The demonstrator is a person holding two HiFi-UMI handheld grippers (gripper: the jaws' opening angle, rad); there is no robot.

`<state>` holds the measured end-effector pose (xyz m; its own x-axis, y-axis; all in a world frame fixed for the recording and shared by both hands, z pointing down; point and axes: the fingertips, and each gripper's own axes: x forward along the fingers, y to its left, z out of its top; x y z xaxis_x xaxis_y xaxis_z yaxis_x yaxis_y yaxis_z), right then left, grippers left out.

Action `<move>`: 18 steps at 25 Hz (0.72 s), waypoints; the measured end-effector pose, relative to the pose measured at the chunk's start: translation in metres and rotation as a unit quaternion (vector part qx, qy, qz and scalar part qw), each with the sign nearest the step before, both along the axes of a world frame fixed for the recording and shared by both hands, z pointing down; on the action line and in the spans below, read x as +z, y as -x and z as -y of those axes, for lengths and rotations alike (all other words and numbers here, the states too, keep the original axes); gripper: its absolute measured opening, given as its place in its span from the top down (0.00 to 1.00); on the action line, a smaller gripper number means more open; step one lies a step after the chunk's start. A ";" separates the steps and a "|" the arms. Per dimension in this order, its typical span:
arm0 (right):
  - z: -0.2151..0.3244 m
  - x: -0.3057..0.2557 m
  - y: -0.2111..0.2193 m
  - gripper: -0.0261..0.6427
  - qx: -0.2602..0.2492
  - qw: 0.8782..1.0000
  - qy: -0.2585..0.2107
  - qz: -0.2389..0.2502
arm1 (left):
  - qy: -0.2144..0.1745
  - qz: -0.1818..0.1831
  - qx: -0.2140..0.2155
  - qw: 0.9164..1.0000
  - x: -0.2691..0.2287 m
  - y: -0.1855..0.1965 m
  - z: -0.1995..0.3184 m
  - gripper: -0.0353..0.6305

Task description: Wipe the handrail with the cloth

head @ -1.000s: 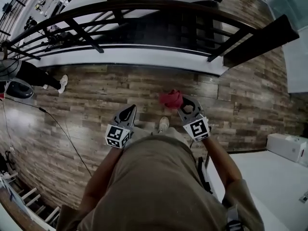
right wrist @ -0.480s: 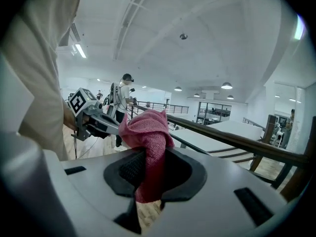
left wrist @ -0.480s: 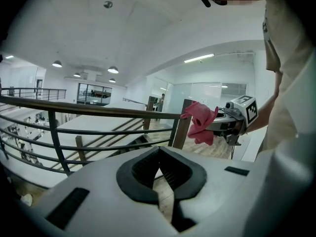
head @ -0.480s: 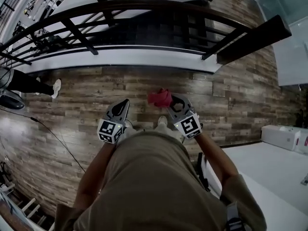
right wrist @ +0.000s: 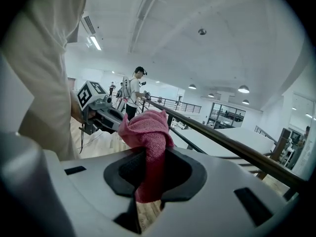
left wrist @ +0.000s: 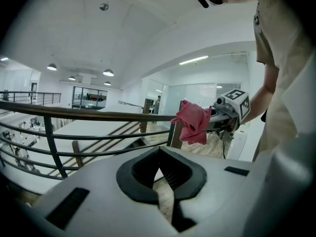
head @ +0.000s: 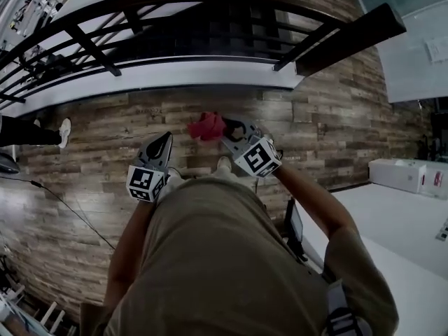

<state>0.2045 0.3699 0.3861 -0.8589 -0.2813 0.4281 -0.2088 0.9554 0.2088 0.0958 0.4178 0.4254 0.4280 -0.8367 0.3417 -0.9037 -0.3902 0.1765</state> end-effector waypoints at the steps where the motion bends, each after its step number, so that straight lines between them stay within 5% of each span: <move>1: 0.000 0.000 0.001 0.83 -0.002 1.000 0.000 0.000 | 0.001 0.001 0.002 1.000 0.000 -0.001 0.000 0.92; 18: 0.000 -0.006 -0.031 0.83 0.015 1.000 -0.008 0.014 | -0.001 0.028 0.019 0.999 -0.005 -0.037 -0.005 0.92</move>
